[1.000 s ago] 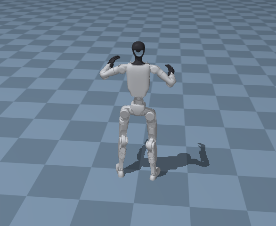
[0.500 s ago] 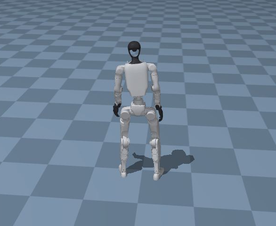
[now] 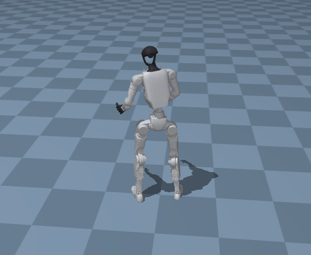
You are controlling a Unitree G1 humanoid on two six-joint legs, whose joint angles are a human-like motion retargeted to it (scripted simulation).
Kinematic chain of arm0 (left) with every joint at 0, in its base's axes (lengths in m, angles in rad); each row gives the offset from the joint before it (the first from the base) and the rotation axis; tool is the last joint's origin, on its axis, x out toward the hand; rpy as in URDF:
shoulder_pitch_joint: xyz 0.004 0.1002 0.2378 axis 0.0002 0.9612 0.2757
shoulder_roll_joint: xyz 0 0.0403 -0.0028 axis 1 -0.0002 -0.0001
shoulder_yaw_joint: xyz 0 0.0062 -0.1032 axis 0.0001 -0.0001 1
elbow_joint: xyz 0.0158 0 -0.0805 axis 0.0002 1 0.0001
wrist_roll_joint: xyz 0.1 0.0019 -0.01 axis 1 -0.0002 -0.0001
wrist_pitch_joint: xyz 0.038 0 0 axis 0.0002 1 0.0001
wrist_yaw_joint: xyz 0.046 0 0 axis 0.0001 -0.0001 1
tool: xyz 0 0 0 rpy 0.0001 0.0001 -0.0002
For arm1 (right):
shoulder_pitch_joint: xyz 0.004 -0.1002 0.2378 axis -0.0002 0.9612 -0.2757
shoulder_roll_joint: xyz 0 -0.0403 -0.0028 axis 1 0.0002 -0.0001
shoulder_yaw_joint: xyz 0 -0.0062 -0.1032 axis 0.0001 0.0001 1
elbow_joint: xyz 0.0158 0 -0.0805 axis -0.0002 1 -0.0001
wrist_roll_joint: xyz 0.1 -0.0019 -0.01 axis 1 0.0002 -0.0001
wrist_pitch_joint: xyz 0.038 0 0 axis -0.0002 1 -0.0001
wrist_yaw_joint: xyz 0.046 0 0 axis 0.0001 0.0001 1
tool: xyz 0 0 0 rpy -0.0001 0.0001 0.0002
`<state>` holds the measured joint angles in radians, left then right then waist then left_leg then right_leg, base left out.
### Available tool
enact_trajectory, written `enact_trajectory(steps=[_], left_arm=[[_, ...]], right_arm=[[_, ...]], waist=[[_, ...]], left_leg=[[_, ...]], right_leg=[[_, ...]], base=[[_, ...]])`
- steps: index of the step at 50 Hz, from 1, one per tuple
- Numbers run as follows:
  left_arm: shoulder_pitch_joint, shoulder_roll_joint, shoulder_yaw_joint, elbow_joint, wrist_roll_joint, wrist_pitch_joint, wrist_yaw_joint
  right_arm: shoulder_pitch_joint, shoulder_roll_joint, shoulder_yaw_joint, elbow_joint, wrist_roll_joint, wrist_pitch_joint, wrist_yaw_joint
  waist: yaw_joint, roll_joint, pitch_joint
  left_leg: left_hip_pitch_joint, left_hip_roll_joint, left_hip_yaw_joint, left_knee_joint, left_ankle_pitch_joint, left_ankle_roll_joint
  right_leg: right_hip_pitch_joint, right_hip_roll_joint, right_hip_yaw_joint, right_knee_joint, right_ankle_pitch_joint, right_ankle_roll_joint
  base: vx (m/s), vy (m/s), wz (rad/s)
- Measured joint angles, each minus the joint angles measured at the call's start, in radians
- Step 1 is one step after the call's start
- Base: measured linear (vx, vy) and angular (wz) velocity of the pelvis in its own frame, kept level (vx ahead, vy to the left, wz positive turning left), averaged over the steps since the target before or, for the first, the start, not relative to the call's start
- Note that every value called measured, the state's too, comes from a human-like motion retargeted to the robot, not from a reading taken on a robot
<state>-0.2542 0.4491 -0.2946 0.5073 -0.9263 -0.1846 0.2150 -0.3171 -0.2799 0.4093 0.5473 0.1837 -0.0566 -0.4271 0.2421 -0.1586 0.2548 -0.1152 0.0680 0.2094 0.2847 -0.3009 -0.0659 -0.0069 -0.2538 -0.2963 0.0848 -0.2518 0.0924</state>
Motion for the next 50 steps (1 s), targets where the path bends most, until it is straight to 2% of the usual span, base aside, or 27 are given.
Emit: enact_trajectory(steps=[5,10,15,16,17,18,19,20,21,22,25,28,30,31,36,38,42,45,48,50], left_arm=[[0.036,0.020,0.109,-0.198,-0.090,-0.069,0.008],[0.098,-0.038,0.279,-0.317,-0.189,-0.134,0.023],[0.201,-0.113,0.396,-0.342,-0.405,-0.195,-0.029],[0.216,-0.136,0.427,-0.341,-0.508,-0.210,-0.041],[0.238,-0.151,0.456,-0.331,-0.564,-0.205,-0.061],[0.272,-0.150,0.483,-0.301,-0.524,-0.162,-0.097],[0.292,-0.124,0.506,-0.219,-0.391,-0.145,0.002],[0.303,-0.087,0.528,-0.109,-0.212,-0.141,0.168],[0.297,-0.139,0.577,-0.166,-0.503,-0.153,0.012],[0.298,-0.172,0.617,-0.188,-0.695,-0.161,-0.096],[0.338,-0.153,0.684,-0.053,-0.659,-0.170,-0.112],[0.351,-0.147,0.753,0.051,-0.686,-0.214,-0.052],[0.354,-0.139,0.794,0.104,-0.690,-0.247,0.022],[0.355,-0.136,0.814,0.117,-0.687,-0.266,0.070],[0.365,-0.108,0.887,0.095,-0.680,-0.338,0.229],[0.365,-0.089,0.901,0.050,-0.674,-0.360,0.258],[0.355,-0.037,0.926,-0.099,-0.582,-0.424,0.356],[0.353,0.023,0.964,-0.252,-0.403,-0.449,0.500],[0.348,0.153,1.054,-0.368,-0.152,-0.445,0.677],[0.352,0.259,1.118,-0.391,0.139,-0.329,0.817]], right_arm=[[-0.063,-0.008,0.003,-0.156,-0.067,-0.014,0.066],[-0.098,-0.003,0.009,-0.293,-0.139,-0.023,0.097],[-0.175,-0.020,0.078,-0.384,-0.174,-0.030,0.150],[-0.197,-0.019,0.095,-0.395,-0.178,-0.023,0.147],[-0.217,-0.020,0.112,-0.407,-0.187,-0.010,0.136],[-0.236,-0.023,0.130,-0.418,-0.207,0.016,0.111],[-0.266,-0.028,0.154,-0.429,-0.212,0.025,0.091],[-0.301,-0.033,0.181,-0.439,-0.210,0.024,0.075],[-0.344,-0.028,0.210,-0.439,-0.200,0.030,0.099],[-0.386,-0.025,0.239,-0.441,-0.191,0.032,0.118],[-0.511,-0.039,0.332,-0.464,-0.169,0.013,0.160],[-0.652,-0.052,0.428,-0.498,-0.138,-0.008,0.190],[-0.748,-0.063,0.492,-0.529,-0.129,-0.024,0.205],[-0.795,-0.067,0.523,-0.546,-0.129,-0.032,0.211],[-0.989,-0.069,0.644,-0.633,-0.159,-0.061,0.240],[-1.042,-0.058,0.669,-0.667,-0.184,-0.067,0.248],[-1.070,-0.032,0.668,-0.763,-0.243,-0.062,0.258],[-0.990,-0.029,0.622,-0.882,-0.252,-0.055,0.295],[-0.846,-0.020,0.539,-1.006,-0.207,-0.063,0.347],[-0.715,-0.062,0.459,-1.100,-0.154,-0.073,0.408]], waist=[[0.057,-0.059,-0.048],[0.169,-0.125,-0.088],[0.299,-0.169,-0.125],[0.323,-0.177,-0.129],[0.347,-0.182,-0.133],[0.369,-0.184,-0.139],[0.389,-0.189,-0.139],[0.408,-0.196,-0.136],[0.434,-0.204,-0.126],[0.458,-0.211,-0.119],[0.513,-0.225,-0.103],[0.562,-0.239,-0.081],[0.596,-0.245,-0.067],[0.614,-0.246,-0.061],[0.704,-0.240,-0.054],[0.724,-0.236,-0.055],[0.711,-0.231,-0.066],[0.672,-0.216,-0.115],[0.580,-0.199,-0.188],[0.511,-0.166,-0.243]], left_leg=[[-0.004,0.071,0.021,-0.031,0.033,-0.012],[0.023,0.089,-0.118,-0.051,0.046,0.004],[0.053,0.102,-0.254,-0.052,0.024,0.010],[0.061,0.104,-0.278,-0.055,0.021,0.006],[0.069,0.106,-0.304,-0.057,0.019,0.002],[0.077,0.108,-0.332,-0.057,0.018,-0.003],[0.084,0.109,-0.358,-0.058,0.017,-0.004],[0.091,0.108,-0.384,-0.060,0.015,-0.003],[0.098,0.109,-0.405,-0.067,0.015,-0.009],[0.105,0.109,-0.428,-0.074,0.016,-0.013],[0.113,0.109,-0.500,-0.092,0.017,-0.006],[0.102,0.106,-0.571,-0.106,0.018,0.002],[0.088,0.105,-0.615,-0.114,0.018,0.004],[0.082,0.105,-0.632,-0.119,0.018,0.004],[0.052,0.120,-0.678,-0.152,0.012,-0.005],[0.042,0.120,-0.684,-0.168,0.012,-0.010],[0.042,0.101,-0.680,-0.209,0.023,-0.010],[0.069,0.098,-0.635,-0.225,0.028,-0.004],[0.113,0.102,-0.539,-0.199,0.022,-0.012],[0.139,0.097,-0.463,-0.157,0.016,-0.024]], right_leg=[[0.058,0.031,-0.145,0.062,-0.024,-0.011],[0.092,0.033,-0.248,0.220,0.004,-0.038],[0.105,0.014,-0.301,0.423,0.083,-0.078],[0.108,0.011,-0.300,0.456,0.102,-0.081],[0.112,0.009,-0.297,0.487,0.123,-0.083],[0.117,0.011,-0.289,0.514,0.146,-0.082],[0.121,0.012,-0.276,0.536,0.169,-0.076],[0.123,0.013,-0.261,0.557,0.191,-0.066],[0.122,0.018,-0.238,0.575,0.214,-0.054],[0.120,0.024,-0.213,0.590,0.239,-0.041],[0.112,0.064,-0.113,0.607,0.322,0.020],[0.103,0.118,0.000,0.601,0.374,0.095],[0.105,0.134,0.033,0.588,0.361,0.117],[0.111,0.124,0.015,0.576,0.330,0.104],[0.164,0.009,-0.242,0.439,0.105,-0.042],[0.181,-0.021,-0.344,0.336,0.035,-0.077],[0.169,-0.050,-0.428,0.166,-0.011,-0.077],[0.129,-0.082,-0.422,0.189,-0.047,-0.085],[0.082,-0.123,-0.362,0.302,-0.098,-0.110],[0.045,-0.151,-0.281,0.374,-0.128,-0.114]], base=[[0.24,-0.03,1.36],[0.30,0.05,1.31],[0.32,0.08,1.33],[0.31,0.07,1.36],[0.30,0.06,1.36],[0.30,0.04,1.37],[0.29,0.03,1.37],[0.27,0.01,1.31],[0.25,0.00,1.27],[0.24,-0.02,1.25],[0.22,-0.05,1.29],[0.18,-0.08,1.28],[0.14,-0.11,1.18],[0.13,-0.12,1.04],[0.09,-0.15,0.63],[0.04,-0.19,0.37],[0.02,-0.22,0.17],[0.03,-0.24,-0.57],[0.05,-0.29,-1.29],[0.07,-0.33,-1.66]])
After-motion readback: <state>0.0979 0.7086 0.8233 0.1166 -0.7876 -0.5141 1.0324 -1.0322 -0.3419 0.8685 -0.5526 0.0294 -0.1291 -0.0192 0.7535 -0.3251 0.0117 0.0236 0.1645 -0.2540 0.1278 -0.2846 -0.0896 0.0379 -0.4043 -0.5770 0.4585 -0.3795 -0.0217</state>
